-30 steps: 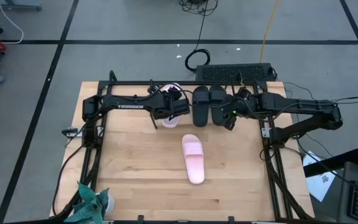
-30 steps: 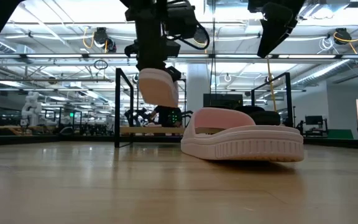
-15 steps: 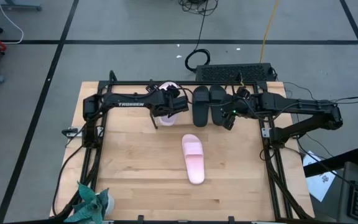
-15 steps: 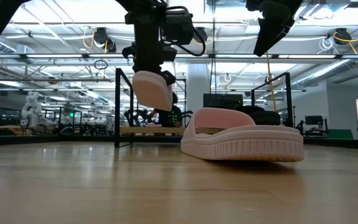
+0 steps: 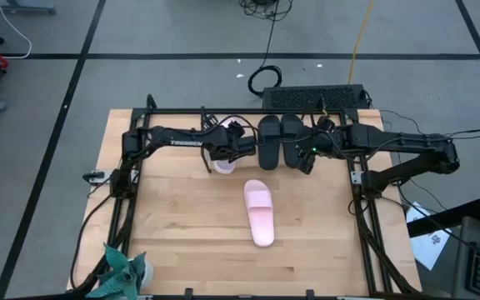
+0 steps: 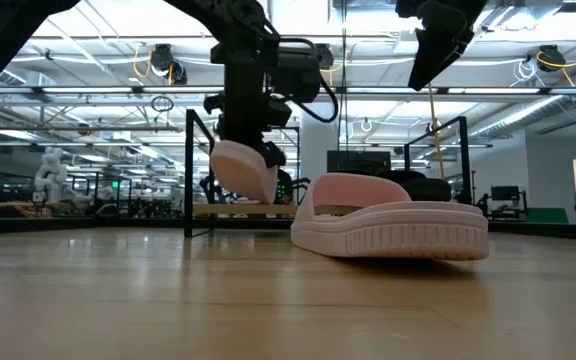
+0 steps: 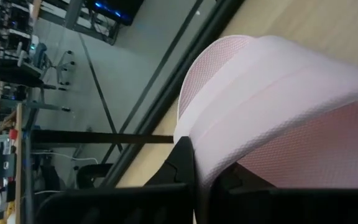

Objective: Pick and place slides into the shelf
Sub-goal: Put the left pink slide on the shelf

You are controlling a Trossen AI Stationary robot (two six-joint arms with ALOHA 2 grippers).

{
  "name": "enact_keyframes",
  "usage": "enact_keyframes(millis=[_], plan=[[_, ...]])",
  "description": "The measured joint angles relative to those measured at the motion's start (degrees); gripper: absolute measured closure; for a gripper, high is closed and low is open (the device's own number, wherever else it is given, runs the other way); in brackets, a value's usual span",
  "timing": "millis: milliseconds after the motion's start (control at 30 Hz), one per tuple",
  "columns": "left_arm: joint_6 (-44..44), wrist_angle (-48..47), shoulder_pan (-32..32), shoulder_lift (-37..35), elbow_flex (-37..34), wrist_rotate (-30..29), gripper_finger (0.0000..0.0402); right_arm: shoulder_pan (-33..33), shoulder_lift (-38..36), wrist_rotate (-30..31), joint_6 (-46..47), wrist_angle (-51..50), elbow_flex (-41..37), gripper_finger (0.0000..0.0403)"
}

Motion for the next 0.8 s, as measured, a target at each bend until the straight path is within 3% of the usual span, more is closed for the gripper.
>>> enact_keyframes(millis=[367,800], plan=[[-2.1,0.1,0.8,0.5,0.0,-0.7,0.0400,0.0,0.0,-0.1,0.0,0.0,0.0,0.0172],[-3.2,-0.2,2.1,0.5,0.0,5.4,0.0394,0.0,0.0,-0.1,0.0,-0.1,0.0,0.0172]])
